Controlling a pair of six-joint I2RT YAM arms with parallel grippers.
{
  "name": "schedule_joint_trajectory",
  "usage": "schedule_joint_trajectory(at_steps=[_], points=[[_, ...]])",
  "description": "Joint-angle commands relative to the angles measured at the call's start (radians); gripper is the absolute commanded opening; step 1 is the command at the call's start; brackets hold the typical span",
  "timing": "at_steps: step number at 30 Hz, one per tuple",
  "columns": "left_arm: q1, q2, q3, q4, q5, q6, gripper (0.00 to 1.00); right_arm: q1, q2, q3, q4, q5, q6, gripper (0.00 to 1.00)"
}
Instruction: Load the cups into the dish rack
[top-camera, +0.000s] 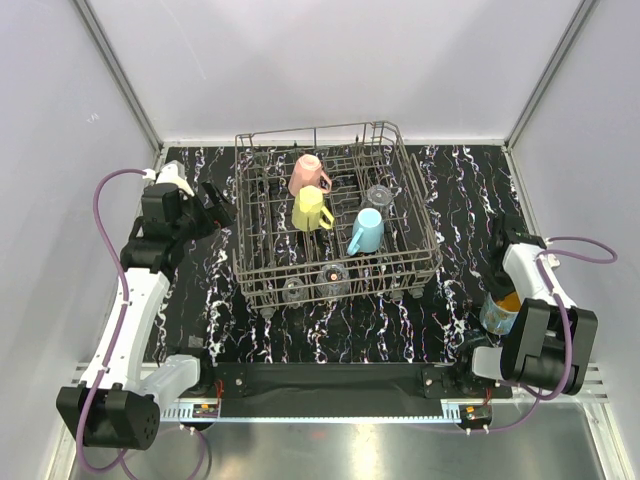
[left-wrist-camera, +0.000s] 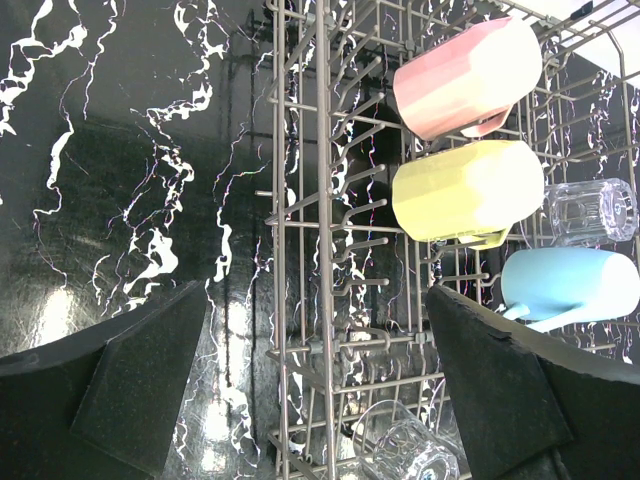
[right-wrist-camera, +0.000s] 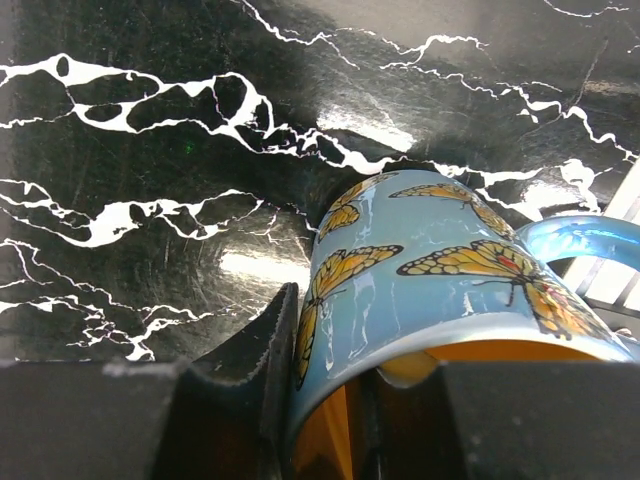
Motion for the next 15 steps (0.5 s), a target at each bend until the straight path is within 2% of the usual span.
schedule_joint_trajectory(at_steps=[1, 8, 11, 15], points=[[0.003, 0.005, 0.011, 0.049, 0.021, 0.009, 0.99, -0.005, 0.021, 0.028, 0.035, 0.018, 0.026, 0.00], [0.003, 0.017, 0.049, 0.074, 0.139, -0.037, 0.99, -0.005, -0.035, 0.250, 0.036, -0.016, -0.087, 0.00], [0.003, 0.025, 0.063, 0.110, 0.224, -0.055, 0.94, -0.004, -0.086, 0.339, 0.102, -0.062, -0.165, 0.00], [0.003, 0.010, 0.060, 0.188, 0.319, -0.084, 0.93, -0.004, -0.115, 0.431, 0.222, -0.181, -0.241, 0.00]])
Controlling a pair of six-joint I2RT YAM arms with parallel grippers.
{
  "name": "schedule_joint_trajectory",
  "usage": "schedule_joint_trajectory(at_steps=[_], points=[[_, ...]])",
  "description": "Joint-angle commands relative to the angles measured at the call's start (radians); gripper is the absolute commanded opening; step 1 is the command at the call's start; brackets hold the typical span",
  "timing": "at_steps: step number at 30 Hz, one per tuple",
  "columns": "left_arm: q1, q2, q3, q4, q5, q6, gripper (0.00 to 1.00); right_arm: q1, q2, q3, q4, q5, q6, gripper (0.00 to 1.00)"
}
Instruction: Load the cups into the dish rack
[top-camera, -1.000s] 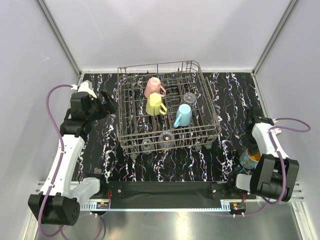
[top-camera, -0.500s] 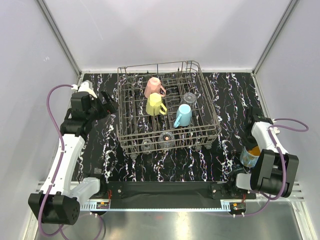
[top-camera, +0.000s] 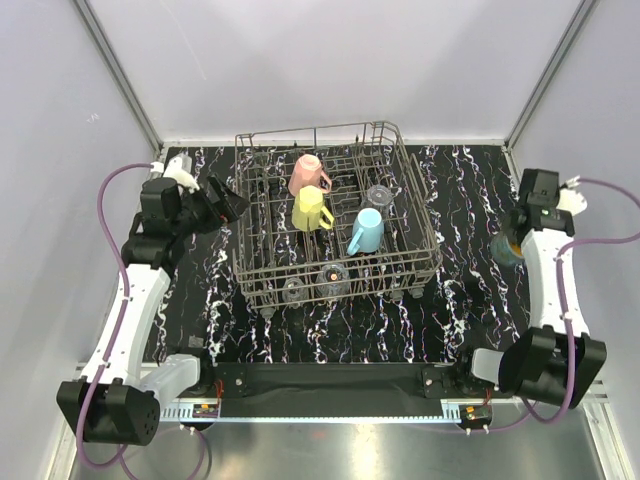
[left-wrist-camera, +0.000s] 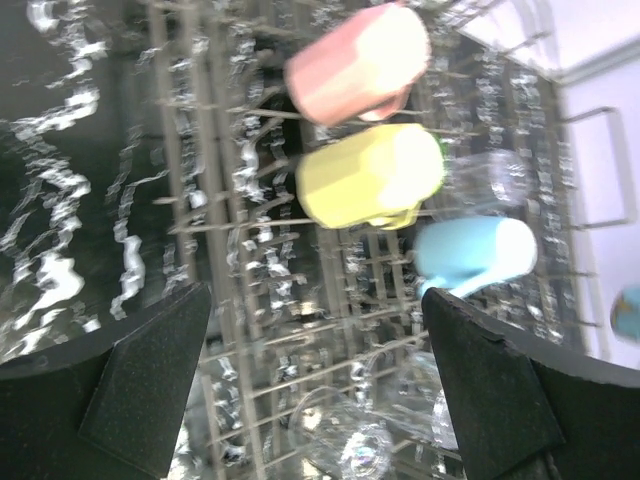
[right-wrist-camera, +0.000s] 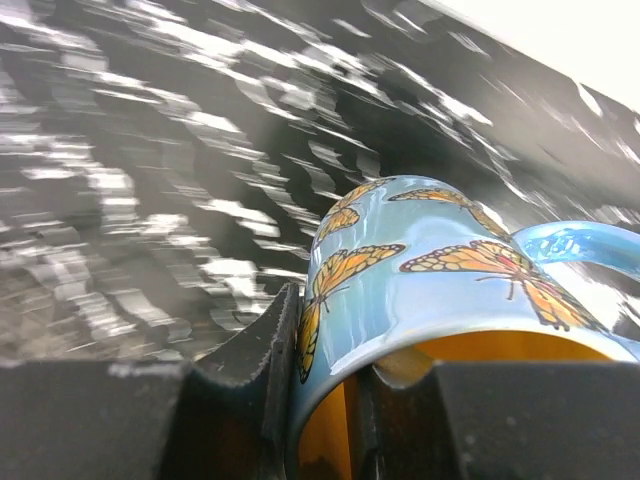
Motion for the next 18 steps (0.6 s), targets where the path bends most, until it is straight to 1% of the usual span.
schedule_joint_trajectory(at_steps=[1, 3, 4, 5, 6, 7, 8, 10, 11, 12, 13, 14, 16, 17, 18], points=[[0.003, -0.019, 0.041, 0.143, 0.150, -0.036, 0.93, -0.002, -0.056, 0.158, 0.135, -0.181, -0.110, 0.00], [0.003, -0.037, 0.036, 0.176, 0.184, -0.048, 0.93, -0.001, -0.059, 0.182, 0.213, -0.303, -0.109, 0.00], [0.003, -0.045, 0.027, 0.214, 0.220, -0.054, 0.93, 0.001, -0.062, 0.204, 0.243, -0.426, -0.097, 0.00], [0.003, -0.050, 0.022, 0.234, 0.237, -0.069, 0.93, 0.013, -0.061, 0.219, 0.273, -0.485, -0.074, 0.00], [0.003, -0.060, 0.015, 0.269, 0.254, -0.078, 0.93, 0.031, -0.050, 0.236, 0.321, -0.530, -0.063, 0.00], [0.003, -0.065, 0.012, 0.291, 0.292, -0.089, 0.93, 0.048, -0.044, 0.279, 0.343, -0.621, -0.037, 0.00], [0.003, -0.070, 0.007, 0.314, 0.314, -0.112, 0.92, 0.067, -0.036, 0.299, 0.371, -0.671, -0.019, 0.00], [0.003, -0.076, -0.005, 0.390, 0.374, -0.138, 0.91, 0.128, -0.006, 0.351, 0.458, -0.801, 0.032, 0.00], [0.001, -0.077, -0.010, 0.412, 0.386, -0.163, 0.91, 0.157, 0.002, 0.363, 0.496, -0.831, 0.091, 0.00], [-0.002, -0.080, -0.014, 0.447, 0.397, -0.173, 0.91, 0.209, 0.017, 0.376, 0.573, -0.857, 0.121, 0.00], [-0.007, -0.079, -0.016, 0.456, 0.409, -0.180, 0.91, 0.232, 0.025, 0.402, 0.607, -0.903, 0.145, 0.00], [-0.022, -0.077, -0.014, 0.455, 0.408, -0.186, 0.91, 0.273, 0.034, 0.416, 0.638, -0.920, 0.197, 0.00], [-0.045, -0.074, -0.011, 0.507, 0.405, -0.189, 0.91, 0.330, 0.054, 0.426, 0.754, -0.979, 0.265, 0.00], [-0.077, -0.071, -0.010, 0.519, 0.400, -0.189, 0.92, 0.338, 0.062, 0.420, 0.820, -1.003, 0.362, 0.00], [-0.097, -0.070, -0.010, 0.554, 0.396, -0.190, 0.92, 0.349, 0.074, 0.411, 0.944, -1.023, 0.420, 0.00]])
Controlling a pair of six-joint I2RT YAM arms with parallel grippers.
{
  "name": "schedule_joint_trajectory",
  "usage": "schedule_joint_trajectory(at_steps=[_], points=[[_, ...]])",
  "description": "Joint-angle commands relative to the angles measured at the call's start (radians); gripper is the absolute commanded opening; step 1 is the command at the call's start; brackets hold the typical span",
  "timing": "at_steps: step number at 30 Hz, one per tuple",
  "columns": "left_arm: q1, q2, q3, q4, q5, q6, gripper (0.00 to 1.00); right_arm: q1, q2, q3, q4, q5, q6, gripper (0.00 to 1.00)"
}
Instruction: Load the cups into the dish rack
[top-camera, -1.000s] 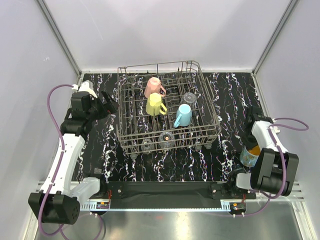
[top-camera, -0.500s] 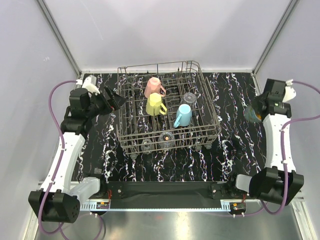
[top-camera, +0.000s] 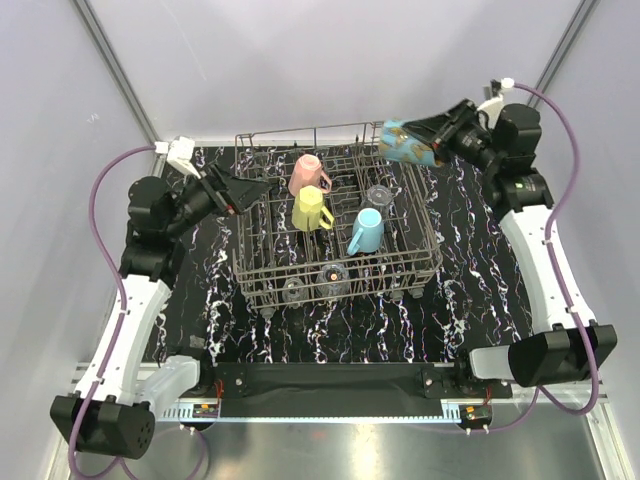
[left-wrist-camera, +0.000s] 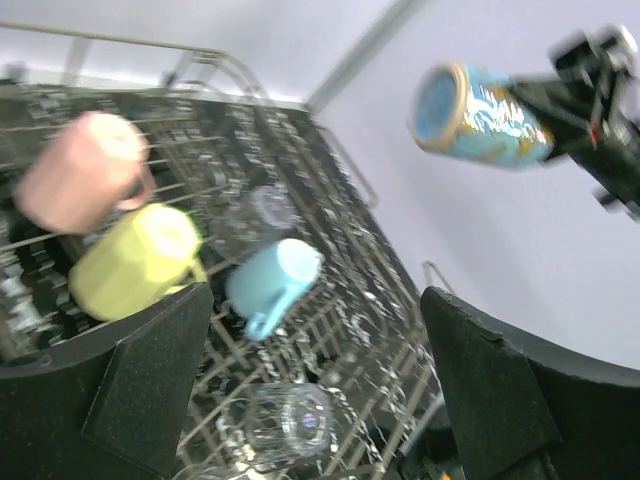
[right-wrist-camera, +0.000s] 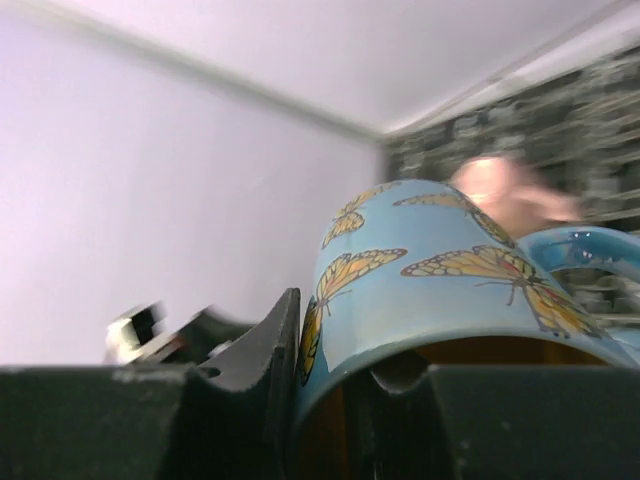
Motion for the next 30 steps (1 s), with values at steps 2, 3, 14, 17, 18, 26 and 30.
schedule_joint_trajectory(at_steps=[2, 3, 14, 17, 18, 26, 30], points=[[-0.100, -0.004, 0.000, 0.188, 0.032, -0.018, 0.93, 0.040, 0.010, 0.028, 0.535, -0.230, 0.400, 0.00], [-0.119, -0.007, -0.006, 0.222, 0.015, -0.010, 0.94, 0.038, 0.018, 0.023, 0.648, -0.242, 0.457, 0.00], [-0.345, 0.036, -0.063, 0.584, -0.076, 0.258, 0.98, 0.124, 0.081, -0.078, 1.163, -0.256, 1.192, 0.00], [-0.378, 0.052, -0.074, 0.637, -0.058, 0.365, 0.99, 0.126, 0.035, -0.138, 1.174, -0.280, 1.231, 0.00], [-0.391, 0.055, -0.083, 0.653, -0.062, 0.404, 0.99, 0.129, 0.011, -0.153, 1.186, -0.284, 1.240, 0.00], [-0.461, 0.160, -0.080, 0.811, -0.027, 0.565, 0.99, 0.139, -0.068, -0.222, 1.183, -0.304, 1.344, 0.00], [-0.498, 0.242, -0.056, 0.952, -0.021, 0.579, 0.99, 0.143, -0.089, -0.213, 1.197, -0.308, 1.389, 0.00]])
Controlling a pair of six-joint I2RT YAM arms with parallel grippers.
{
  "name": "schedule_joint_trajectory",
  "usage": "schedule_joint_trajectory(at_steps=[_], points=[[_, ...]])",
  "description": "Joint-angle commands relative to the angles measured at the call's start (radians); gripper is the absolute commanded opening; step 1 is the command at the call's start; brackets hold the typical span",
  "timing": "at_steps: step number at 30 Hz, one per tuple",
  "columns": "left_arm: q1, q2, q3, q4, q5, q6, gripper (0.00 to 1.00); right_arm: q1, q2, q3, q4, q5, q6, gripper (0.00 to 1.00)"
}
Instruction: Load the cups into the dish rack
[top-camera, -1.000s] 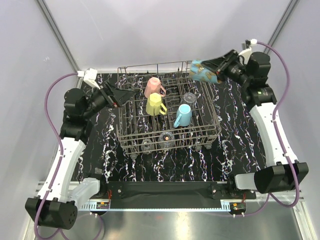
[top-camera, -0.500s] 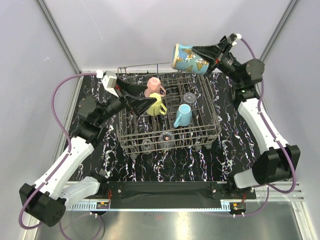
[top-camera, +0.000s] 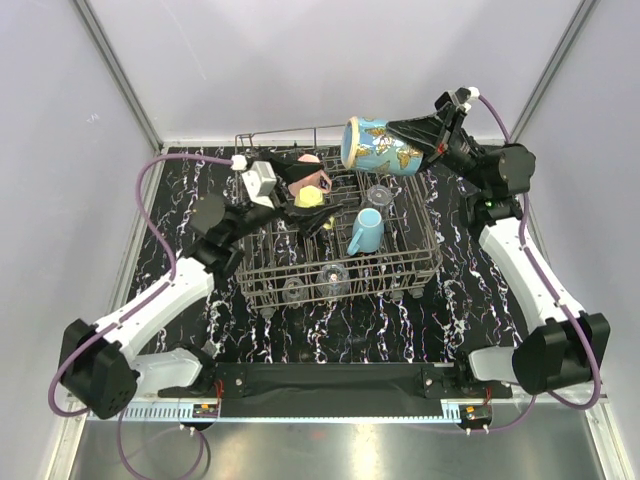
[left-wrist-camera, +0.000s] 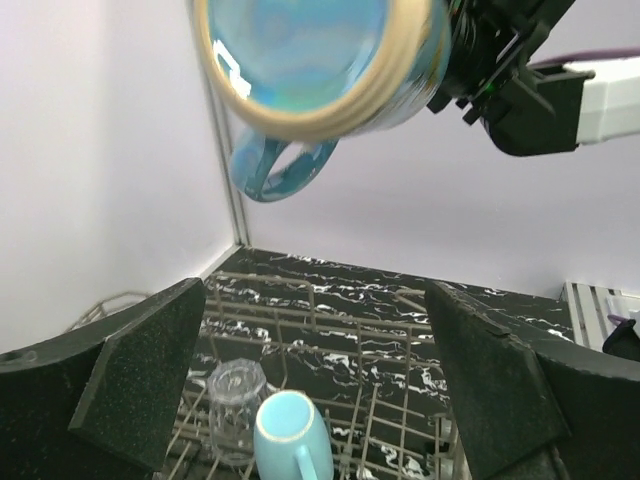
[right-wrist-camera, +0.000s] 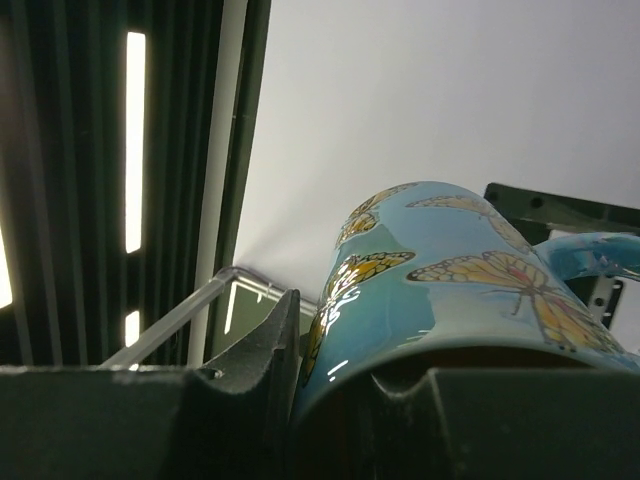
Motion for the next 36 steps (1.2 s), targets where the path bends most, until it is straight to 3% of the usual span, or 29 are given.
schedule_joint_trajectory(at_steps=[1, 9, 19, 22, 26, 27, 36], points=[[-0.035, 0.058, 0.055, 0.216, 0.031, 0.082, 0.99, 0.009, -0.079, 0.050, 0.148, 0.023, 0.373, 0.00], [-0.064, 0.164, 0.195, 0.265, 0.055, 0.097, 0.98, 0.015, -0.122, 0.018, 0.113, 0.016, 0.365, 0.00], [-0.090, 0.267, 0.308, 0.276, 0.127, 0.140, 0.91, 0.033, -0.122, 0.036, 0.087, 0.005, 0.378, 0.00], [-0.099, 0.291, 0.345, 0.287, 0.167, 0.134, 0.77, 0.033, -0.117, 0.036, 0.087, 0.003, 0.385, 0.00], [-0.109, 0.310, 0.370, 0.299, 0.189, 0.137, 0.67, 0.039, -0.110, 0.032, 0.088, 0.002, 0.387, 0.00], [-0.109, 0.313, 0.373, 0.299, 0.206, 0.135, 0.60, 0.041, -0.110, 0.030, 0.090, 0.002, 0.387, 0.00], [-0.135, 0.325, 0.397, 0.299, 0.240, 0.122, 0.34, 0.055, -0.105, 0.025, 0.091, 0.008, 0.393, 0.00]])
